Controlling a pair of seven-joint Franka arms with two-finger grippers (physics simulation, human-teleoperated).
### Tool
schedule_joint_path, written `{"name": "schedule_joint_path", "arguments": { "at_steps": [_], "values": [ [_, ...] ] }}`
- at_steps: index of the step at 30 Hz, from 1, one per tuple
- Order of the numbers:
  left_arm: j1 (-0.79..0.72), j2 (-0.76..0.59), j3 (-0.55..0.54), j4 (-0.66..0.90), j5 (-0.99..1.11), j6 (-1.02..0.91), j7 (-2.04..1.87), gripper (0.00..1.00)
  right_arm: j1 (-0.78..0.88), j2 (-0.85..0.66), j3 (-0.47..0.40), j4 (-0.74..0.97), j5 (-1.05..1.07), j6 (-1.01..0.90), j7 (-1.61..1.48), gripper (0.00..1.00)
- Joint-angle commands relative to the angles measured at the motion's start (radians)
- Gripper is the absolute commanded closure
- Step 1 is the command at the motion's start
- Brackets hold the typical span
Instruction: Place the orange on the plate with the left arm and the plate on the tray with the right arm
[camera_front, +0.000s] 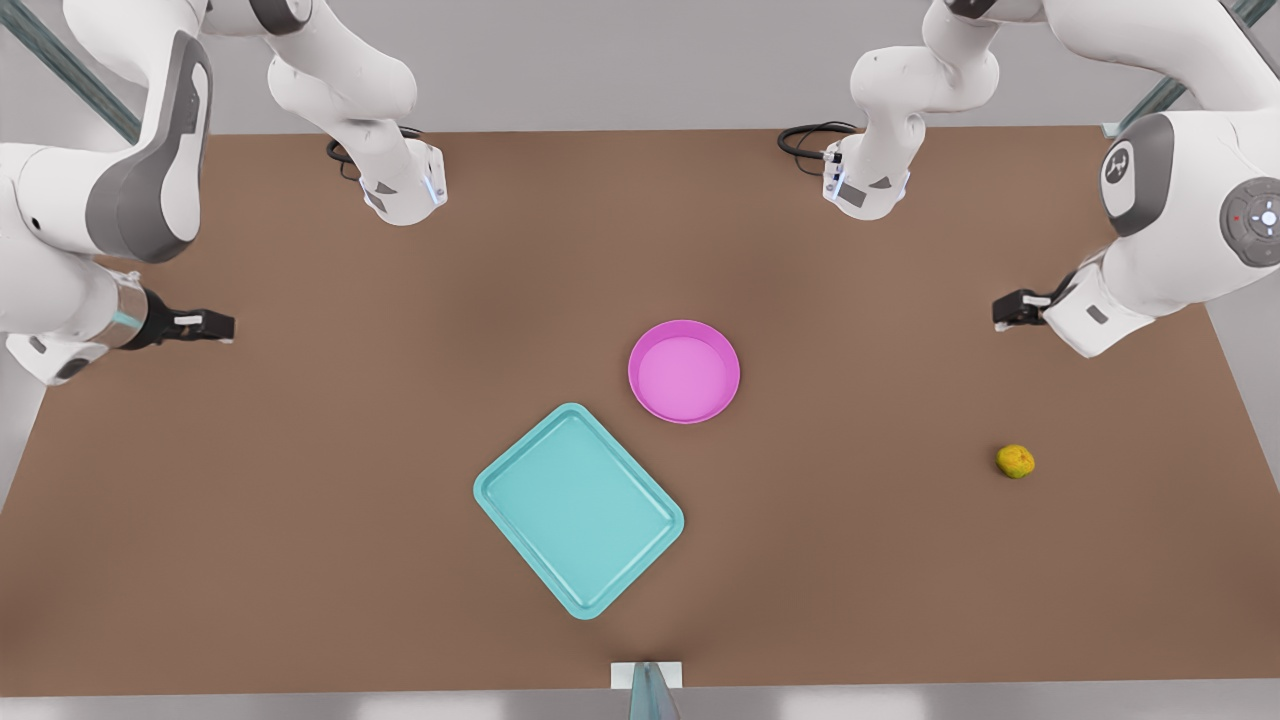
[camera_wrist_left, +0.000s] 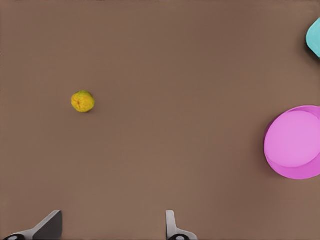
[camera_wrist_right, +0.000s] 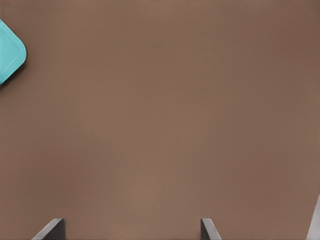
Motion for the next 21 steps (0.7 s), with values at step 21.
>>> {"name": "schedule_joint_path", "arguments": {
  "at_steps": [21],
  "values": [
    [0.281,0.570,0.034,-0.185,-0.010,0.853,0.161,0.00,-0.009,0.018,0.001,-0.026,0.001,0.101,-0.133,0.00]
  ]
}}
